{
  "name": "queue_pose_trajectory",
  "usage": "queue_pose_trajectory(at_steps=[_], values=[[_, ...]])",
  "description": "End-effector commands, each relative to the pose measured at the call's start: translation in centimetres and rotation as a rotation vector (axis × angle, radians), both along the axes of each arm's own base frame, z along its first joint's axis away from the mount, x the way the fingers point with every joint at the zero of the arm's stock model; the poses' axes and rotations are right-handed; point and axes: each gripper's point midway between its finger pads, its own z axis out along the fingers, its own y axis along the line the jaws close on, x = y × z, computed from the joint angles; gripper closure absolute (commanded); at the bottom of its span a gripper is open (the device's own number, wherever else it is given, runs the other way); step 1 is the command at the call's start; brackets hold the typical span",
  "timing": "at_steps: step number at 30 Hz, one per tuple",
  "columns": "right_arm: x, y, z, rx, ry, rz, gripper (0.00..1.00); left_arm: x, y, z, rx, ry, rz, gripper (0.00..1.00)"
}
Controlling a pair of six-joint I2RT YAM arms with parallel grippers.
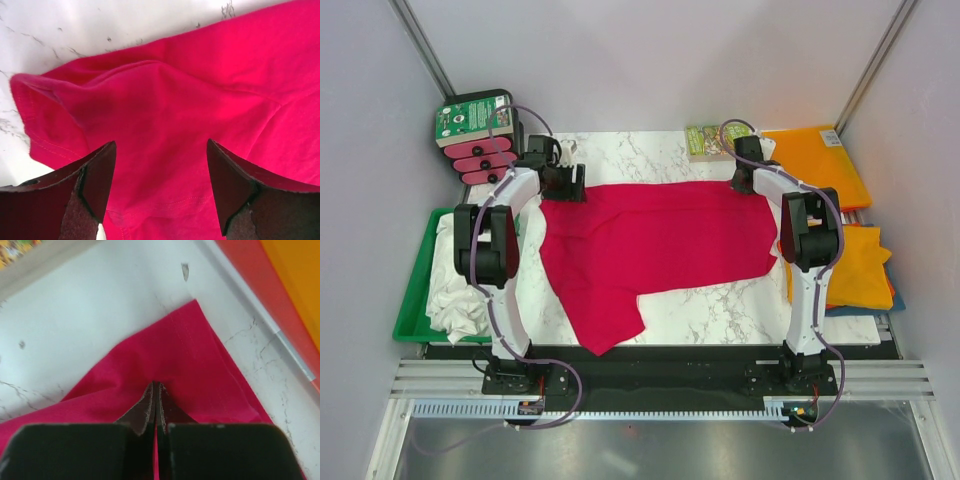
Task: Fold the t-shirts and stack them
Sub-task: Fold the flattened tshirt in 1/3 of the way
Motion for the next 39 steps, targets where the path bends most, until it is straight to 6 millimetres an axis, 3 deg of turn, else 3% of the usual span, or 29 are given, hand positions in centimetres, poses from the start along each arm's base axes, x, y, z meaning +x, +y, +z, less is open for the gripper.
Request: queue_pose_trajectory(at_steps=[1, 6, 8, 11, 13, 14, 17, 20, 22, 25, 26, 30, 32, 39], values=[[-1.1, 1.0, -1.5, 0.052, 0.055, 0.008, 1.0, 0.3, -0.6, 1.0, -0.029, -0.008, 0.002, 0.21], [-3.2, 0.9, -3.9, 0.052, 0.142, -0.015, 1.0, -0.5, -0.2, 0.3, -0.004, 0.016, 0.001, 0.21], [-3.1, 0.6, -3.7, 0.04, 0.137, -0.017, 0.99, -0.6, 0.0, 0.3, 0.01, 0.012, 0.003, 0.21], [-2.0, 1.2, -1.4, 0.057, 0.046, -0.004, 0.88, -0.2, 0.2, 1.7, 0.009, -0.028, 0.014, 0.18], [-0.7, 1.5, 2.2, 0.07, -0.069, -0.002, 0.58, 0.3, 0.2, 3.7, 0.0, -0.097, 0.027, 0.11], [-0.4, 1.9, 3.2, 0.069, -0.096, 0.003, 0.37, 0.3, 0.2, 4.5, -0.004, -0.117, 0.031, 0.1], [1.0, 3.3, 7.3, 0.058, -0.185, 0.042, 0.14, 0.7, 0.1, 6.3, -0.013, -0.165, 0.035, 0.08], [1.4, 4.5, 9.6, 0.053, -0.222, 0.077, 0.06, 0.4, -0.2, 6.5, -0.029, -0.161, 0.027, 0.09], [1.1, 5.3, 11.0, 0.07, -0.246, 0.095, 0.09, -0.2, -0.5, 5.7, -0.043, -0.135, 0.014, 0.14], [0.1, 7.0, 11.6, 0.107, -0.264, 0.147, 0.27, -1.3, -1.0, 3.9, -0.06, -0.083, -0.009, 0.21], [-0.7, 7.8, 10.8, 0.108, -0.246, 0.17, 0.4, -1.4, -1.0, 3.1, -0.06, -0.063, -0.008, 0.22], [-2.2, 9.9, 9.4, 0.111, -0.209, 0.221, 0.67, -1.9, -1.2, 1.5, -0.063, -0.015, -0.015, 0.32], [-3.1, 10.9, 8.2, 0.109, -0.181, 0.245, 0.73, -1.8, -1.1, 1.2, -0.06, -0.01, -0.015, 0.34], [-4.0, 12.9, 6.6, 0.125, -0.149, 0.269, 0.73, 0.8, -0.5, 0.0, -0.016, 0.0, 0.012, 0.35]])
